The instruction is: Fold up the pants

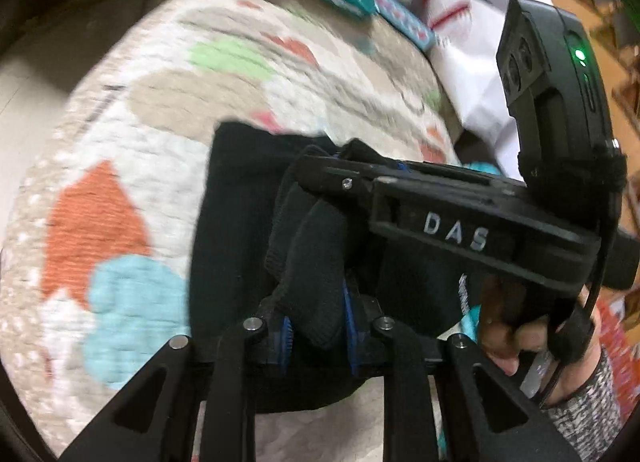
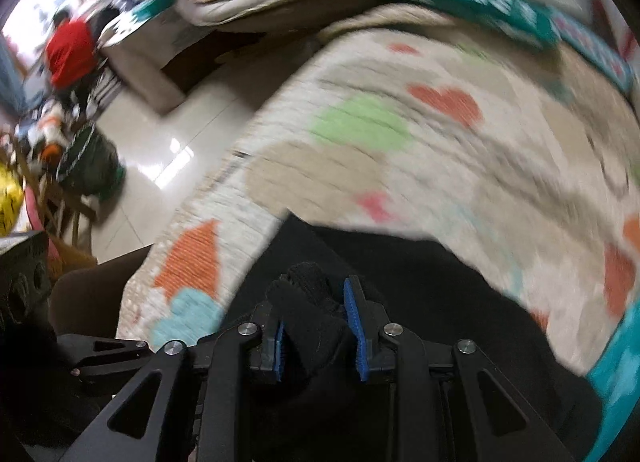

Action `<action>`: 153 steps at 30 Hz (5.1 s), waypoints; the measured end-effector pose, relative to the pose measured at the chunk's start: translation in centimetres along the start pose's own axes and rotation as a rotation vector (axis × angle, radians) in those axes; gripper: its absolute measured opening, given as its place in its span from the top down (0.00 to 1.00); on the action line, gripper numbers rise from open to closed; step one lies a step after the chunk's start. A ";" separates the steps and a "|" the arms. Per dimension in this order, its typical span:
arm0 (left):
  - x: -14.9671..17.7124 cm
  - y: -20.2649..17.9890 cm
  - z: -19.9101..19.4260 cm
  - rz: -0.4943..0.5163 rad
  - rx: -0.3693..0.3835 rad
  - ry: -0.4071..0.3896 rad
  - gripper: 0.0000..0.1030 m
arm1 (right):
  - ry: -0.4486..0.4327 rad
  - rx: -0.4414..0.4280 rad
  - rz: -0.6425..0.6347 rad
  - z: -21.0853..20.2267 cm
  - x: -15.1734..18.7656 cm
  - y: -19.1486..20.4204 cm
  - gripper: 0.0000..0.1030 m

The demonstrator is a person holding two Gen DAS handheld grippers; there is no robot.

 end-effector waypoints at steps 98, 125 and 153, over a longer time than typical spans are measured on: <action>-2.3 -16.8 18.3 0.737 -0.176 0.317 0.85 | -0.368 0.077 0.956 -6.9 16.8 -15.4 0.74; -9.0 4.6 -5.7 0.006 0.003 -0.059 0.91 | -0.326 0.108 -0.011 -5.9 3.2 12.6 0.81; -8.0 13.6 -9.6 -0.342 0.102 -0.107 0.63 | -0.217 0.218 -0.213 -6.0 10.0 13.0 0.32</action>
Point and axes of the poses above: each gripper's, at about its wrist camera, not at the fingertips, and z roughly the way its jaws point, y to its left, x to its underside, the point moved 9 cm from there along z, roughly the way its jaws point, and after that the axes turned 5 degrees about -y, right-handed, at the moved point
